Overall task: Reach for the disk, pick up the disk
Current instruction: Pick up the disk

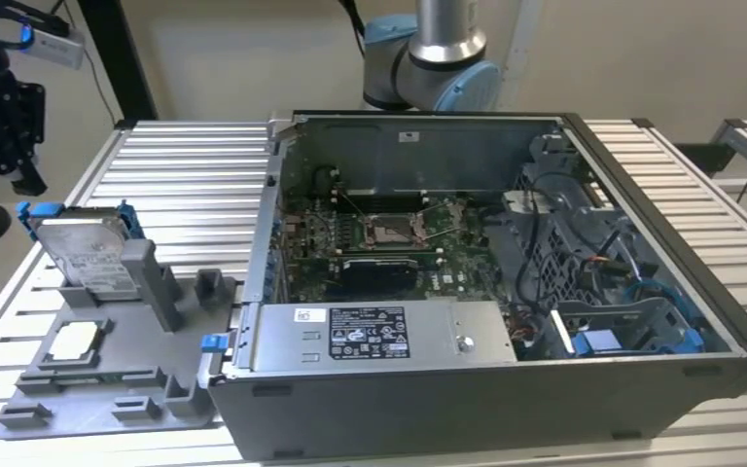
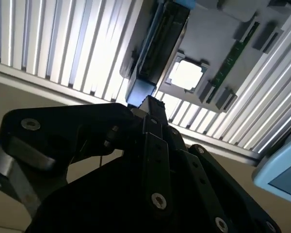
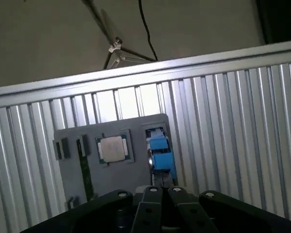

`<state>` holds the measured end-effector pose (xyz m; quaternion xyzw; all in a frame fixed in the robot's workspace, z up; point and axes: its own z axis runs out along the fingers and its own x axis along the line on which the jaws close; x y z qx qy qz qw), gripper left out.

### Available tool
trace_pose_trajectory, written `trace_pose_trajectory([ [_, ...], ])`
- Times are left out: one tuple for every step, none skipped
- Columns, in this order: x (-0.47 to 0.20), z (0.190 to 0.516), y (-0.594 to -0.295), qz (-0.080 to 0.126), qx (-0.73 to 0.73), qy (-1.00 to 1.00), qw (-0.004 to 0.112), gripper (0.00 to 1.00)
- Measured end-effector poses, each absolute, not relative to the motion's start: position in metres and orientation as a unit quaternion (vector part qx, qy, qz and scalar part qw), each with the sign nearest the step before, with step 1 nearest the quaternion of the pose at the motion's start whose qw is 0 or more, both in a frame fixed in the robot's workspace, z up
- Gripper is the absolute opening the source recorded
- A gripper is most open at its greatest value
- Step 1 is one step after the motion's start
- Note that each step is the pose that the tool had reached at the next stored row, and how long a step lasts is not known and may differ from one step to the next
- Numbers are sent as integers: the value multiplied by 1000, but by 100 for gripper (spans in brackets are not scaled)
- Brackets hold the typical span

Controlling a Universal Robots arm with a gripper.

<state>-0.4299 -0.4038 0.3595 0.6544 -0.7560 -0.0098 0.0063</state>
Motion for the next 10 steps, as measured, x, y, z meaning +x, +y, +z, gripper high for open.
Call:
trace_pose_trajectory([
  [-430,359,-404,-9,661,-750,6,0],
  [-430,359,-404,-8,668,-744,5,0],
  [-430,359,-404,-8,675,-738,4,0],
  [-430,359,-404,-7,681,-732,4,0],
  [-430,359,-404,-6,688,-726,3,0],
  [-430,359,-404,-6,695,-719,3,0],
  [-430,359,-404,-5,701,-713,2,0],
  [-430,359,-404,-5,707,-707,1,0],
  [-430,359,-404,-5,709,-705,1,0],
  [-430,359,-404,-4,709,-705,1,0],
])
